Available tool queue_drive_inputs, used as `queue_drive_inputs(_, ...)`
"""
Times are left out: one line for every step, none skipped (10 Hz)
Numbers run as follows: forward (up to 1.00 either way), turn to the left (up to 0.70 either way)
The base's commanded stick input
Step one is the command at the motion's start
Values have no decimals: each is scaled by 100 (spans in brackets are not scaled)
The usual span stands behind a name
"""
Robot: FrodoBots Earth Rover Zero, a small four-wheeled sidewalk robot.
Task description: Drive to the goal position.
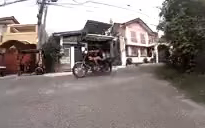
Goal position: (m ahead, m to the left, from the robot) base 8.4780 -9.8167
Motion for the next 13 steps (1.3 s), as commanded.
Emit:
queue_drive_inputs(70,-35)
queue_drive_inputs(70,-35)
queue_drive_inputs(70,-13)
queue_drive_inputs(70,0)
queue_drive_inputs(70,0)
queue_drive_inputs(70,0)
queue_drive_inputs(70,0)
queue_drive_inputs(70,0)
queue_drive_inputs(70,0)
queue_drive_inputs(70,0)
queue_drive_inputs(70,0)
queue_drive_inputs(70,0)
queue_drive_inputs(70,0)
